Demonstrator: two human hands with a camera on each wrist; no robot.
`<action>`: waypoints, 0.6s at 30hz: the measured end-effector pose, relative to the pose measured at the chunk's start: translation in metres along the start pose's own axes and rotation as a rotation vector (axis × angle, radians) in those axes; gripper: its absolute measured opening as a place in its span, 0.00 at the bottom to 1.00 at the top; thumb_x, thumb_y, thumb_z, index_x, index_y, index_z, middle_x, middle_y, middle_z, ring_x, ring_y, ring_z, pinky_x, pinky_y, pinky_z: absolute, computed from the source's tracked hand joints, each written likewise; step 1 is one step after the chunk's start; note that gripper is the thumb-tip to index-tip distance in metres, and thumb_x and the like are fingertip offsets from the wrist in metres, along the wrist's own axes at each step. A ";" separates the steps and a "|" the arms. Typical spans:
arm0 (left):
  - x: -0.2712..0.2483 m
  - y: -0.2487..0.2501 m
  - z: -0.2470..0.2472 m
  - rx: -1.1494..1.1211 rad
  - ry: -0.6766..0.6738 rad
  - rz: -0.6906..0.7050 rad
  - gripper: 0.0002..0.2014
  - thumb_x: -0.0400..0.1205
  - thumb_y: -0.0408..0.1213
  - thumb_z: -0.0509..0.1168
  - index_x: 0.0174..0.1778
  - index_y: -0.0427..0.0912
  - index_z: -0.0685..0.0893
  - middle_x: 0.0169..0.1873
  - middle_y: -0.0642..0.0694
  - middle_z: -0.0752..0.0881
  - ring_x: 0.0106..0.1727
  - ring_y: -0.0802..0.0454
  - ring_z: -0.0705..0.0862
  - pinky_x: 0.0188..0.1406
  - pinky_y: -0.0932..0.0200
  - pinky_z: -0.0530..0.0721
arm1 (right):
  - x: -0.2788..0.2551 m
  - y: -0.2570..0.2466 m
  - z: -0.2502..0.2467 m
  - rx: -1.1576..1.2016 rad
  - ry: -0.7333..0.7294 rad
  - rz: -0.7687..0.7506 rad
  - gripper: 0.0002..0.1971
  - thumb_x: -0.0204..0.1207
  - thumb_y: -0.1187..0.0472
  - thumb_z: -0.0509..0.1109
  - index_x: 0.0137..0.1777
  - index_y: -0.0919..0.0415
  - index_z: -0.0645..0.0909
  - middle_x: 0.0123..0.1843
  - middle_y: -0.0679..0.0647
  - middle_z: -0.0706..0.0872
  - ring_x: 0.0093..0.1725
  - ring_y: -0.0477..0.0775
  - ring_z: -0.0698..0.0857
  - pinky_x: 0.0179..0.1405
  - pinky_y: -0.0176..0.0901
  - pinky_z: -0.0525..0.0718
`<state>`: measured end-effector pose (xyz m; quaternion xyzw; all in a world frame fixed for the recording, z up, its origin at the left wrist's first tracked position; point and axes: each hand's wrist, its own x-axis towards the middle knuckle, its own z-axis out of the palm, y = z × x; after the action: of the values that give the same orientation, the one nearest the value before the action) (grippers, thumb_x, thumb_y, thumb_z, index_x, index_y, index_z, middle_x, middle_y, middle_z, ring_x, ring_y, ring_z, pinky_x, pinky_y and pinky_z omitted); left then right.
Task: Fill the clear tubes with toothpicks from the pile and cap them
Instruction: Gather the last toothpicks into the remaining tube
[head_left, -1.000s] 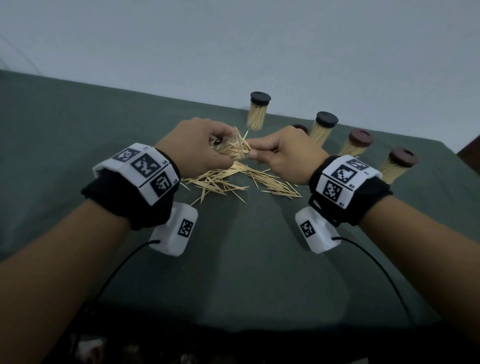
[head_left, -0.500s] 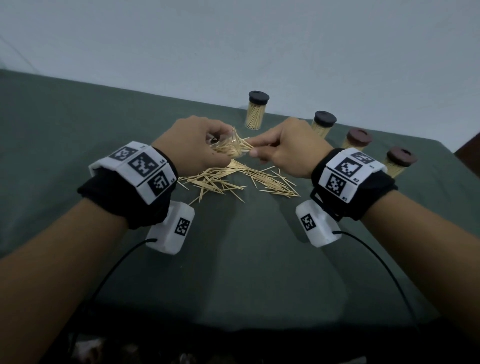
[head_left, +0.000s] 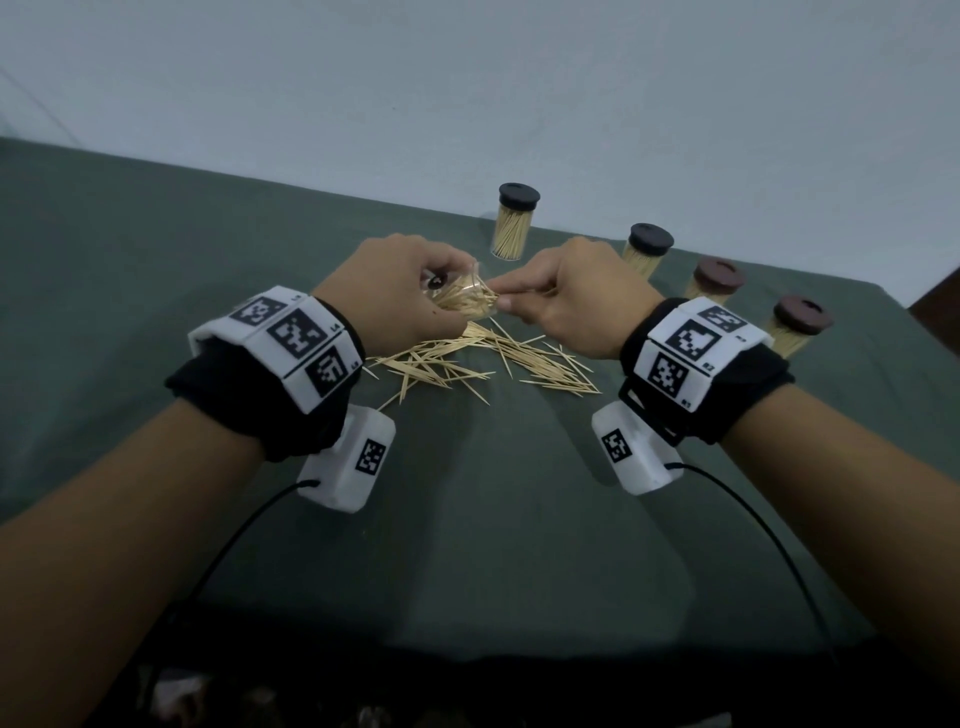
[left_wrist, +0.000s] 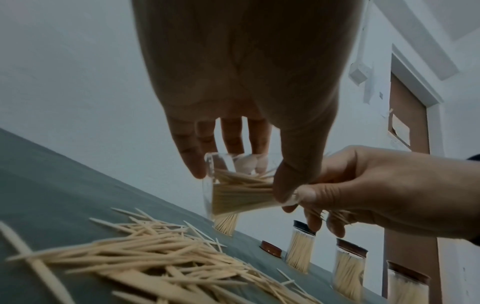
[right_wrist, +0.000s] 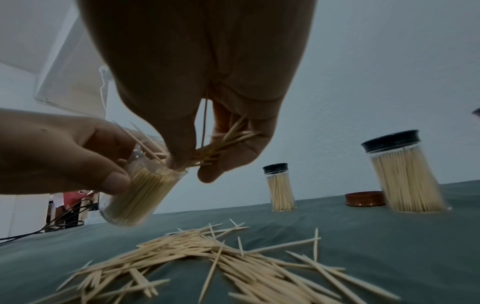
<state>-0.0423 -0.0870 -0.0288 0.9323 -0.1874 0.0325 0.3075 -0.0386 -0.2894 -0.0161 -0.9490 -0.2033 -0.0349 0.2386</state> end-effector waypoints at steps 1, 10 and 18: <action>0.000 0.000 0.000 -0.007 0.000 -0.003 0.26 0.73 0.43 0.76 0.69 0.55 0.83 0.50 0.58 0.83 0.53 0.59 0.82 0.40 0.78 0.67 | -0.001 0.000 0.001 0.004 -0.007 0.005 0.09 0.78 0.53 0.73 0.56 0.41 0.89 0.37 0.35 0.87 0.41 0.38 0.86 0.45 0.28 0.81; -0.001 0.001 0.002 -0.092 -0.003 -0.061 0.22 0.74 0.42 0.76 0.64 0.57 0.84 0.41 0.64 0.83 0.46 0.60 0.85 0.31 0.81 0.71 | 0.002 -0.007 0.004 0.043 0.178 -0.025 0.16 0.73 0.54 0.78 0.61 0.48 0.86 0.39 0.36 0.84 0.41 0.33 0.82 0.45 0.18 0.72; -0.001 0.000 -0.001 -0.175 0.017 -0.063 0.21 0.73 0.43 0.77 0.63 0.56 0.85 0.44 0.62 0.87 0.49 0.60 0.87 0.36 0.80 0.75 | 0.003 -0.007 0.007 -0.005 0.207 -0.073 0.07 0.76 0.56 0.75 0.51 0.52 0.91 0.41 0.41 0.83 0.41 0.40 0.80 0.39 0.18 0.71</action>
<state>-0.0433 -0.0859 -0.0284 0.9071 -0.1572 0.0144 0.3903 -0.0394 -0.2792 -0.0190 -0.9328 -0.2120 -0.1418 0.2545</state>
